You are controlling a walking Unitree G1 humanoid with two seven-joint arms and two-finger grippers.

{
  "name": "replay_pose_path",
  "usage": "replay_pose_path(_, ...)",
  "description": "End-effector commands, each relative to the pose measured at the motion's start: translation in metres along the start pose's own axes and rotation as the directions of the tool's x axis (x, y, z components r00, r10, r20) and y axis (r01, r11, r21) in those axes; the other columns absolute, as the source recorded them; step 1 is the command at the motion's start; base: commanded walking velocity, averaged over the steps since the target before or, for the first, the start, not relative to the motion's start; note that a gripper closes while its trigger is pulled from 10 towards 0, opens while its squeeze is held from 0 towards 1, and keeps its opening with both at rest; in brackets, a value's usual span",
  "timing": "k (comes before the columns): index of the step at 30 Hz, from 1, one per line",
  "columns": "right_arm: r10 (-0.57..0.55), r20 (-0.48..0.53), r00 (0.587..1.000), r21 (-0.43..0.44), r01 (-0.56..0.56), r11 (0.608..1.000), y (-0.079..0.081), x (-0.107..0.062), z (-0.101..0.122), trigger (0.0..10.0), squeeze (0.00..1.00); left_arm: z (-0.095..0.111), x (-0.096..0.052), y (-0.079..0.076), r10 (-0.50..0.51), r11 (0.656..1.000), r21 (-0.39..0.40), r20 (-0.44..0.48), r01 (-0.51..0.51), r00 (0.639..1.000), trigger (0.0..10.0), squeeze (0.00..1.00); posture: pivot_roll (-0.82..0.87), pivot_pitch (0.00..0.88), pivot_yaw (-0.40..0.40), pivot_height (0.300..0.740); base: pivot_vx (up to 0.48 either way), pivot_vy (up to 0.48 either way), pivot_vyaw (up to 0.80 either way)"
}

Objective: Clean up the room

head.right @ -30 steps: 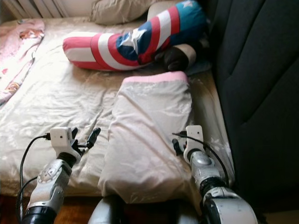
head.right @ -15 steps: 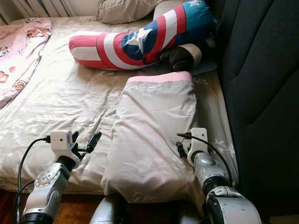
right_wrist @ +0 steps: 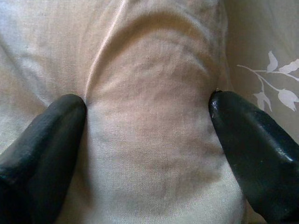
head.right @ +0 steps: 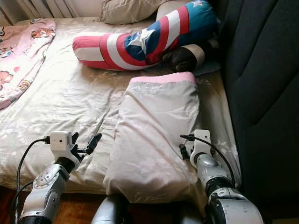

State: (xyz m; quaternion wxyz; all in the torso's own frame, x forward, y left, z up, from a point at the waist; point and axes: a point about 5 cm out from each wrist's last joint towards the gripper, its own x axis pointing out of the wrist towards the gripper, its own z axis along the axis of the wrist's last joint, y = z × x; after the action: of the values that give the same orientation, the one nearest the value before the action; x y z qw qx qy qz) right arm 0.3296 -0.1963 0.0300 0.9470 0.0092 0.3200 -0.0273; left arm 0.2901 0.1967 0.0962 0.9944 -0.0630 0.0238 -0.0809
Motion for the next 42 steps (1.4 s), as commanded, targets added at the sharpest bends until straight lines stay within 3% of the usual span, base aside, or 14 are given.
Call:
replay_pose_path(1,-0.028,-0.15,0.988,-0.018,0.026,1.0,-0.006,-0.003,-0.04,10.0,0.0,-0.002,-0.004,0.001,-0.001,1.0,0.002,-0.018,0.001,1.0,10.0,0.0,0.1,0.171,0.095,0.638,0.0,0.0,0.0)
replay_pose_path(10,-0.025,-0.3,0.953,-0.006,0.024,1.0,-0.001,-0.011,-0.086,10.0,0.0,-0.001,-0.008,-0.001,-0.006,1.0,0.002,-0.019,0.006,1.0,10.0,0.0,0.12,0.174,0.096,0.638,0.0,0.0,0.0)
replay_pose_path(15,-0.009,-0.336,0.942,0.044,0.026,0.999,0.002,-0.015,-0.099,10.0,0.0,0.0,-0.011,0.001,-0.003,1.0,0.009,-0.023,0.004,1.0,10.0,0.0,0.12,0.173,0.097,0.638,0.0,0.0,0.0)
replay_pose_path(16,-0.003,-0.341,0.94,0.048,0.02,0.999,0.003,-0.015,-0.101,8.5,0.0,0.0,-0.011,0.001,-0.003,1.0,0.01,-0.024,0.003,1.0,10.0,0.0,0.13,0.174,0.097,0.638,0.0,0.0,0.0)
replay_pose_path(17,-0.003,-0.341,0.94,0.048,0.02,0.999,0.003,-0.015,-0.101,8.5,0.0,0.0,-0.011,0.001,-0.003,1.0,0.01,-0.024,0.003,1.0,10.0,0.0,0.13,0.174,0.097,0.638,0.0,0.0,0.0)
replay_pose_path(18,0.006,-0.344,0.939,0.059,0.015,0.998,0.004,-0.016,-0.104,0.0,0.0,0.0,-0.011,0.002,-0.002,1.0,0.011,-0.026,0.002,1.0,10.0,0.0,0.13,0.174,0.097,0.638,0.0,0.0,0.0)
replay_pose_path(42,0.033,-0.323,0.946,0.066,-0.012,0.998,0.011,-0.015,-0.103,0.0,0.0,0.005,-0.01,0.001,0.003,1.0,0.005,-0.021,-0.003,1.0,10.0,0.0,0.13,0.177,0.094,0.638,0.0,0.0,0.0)
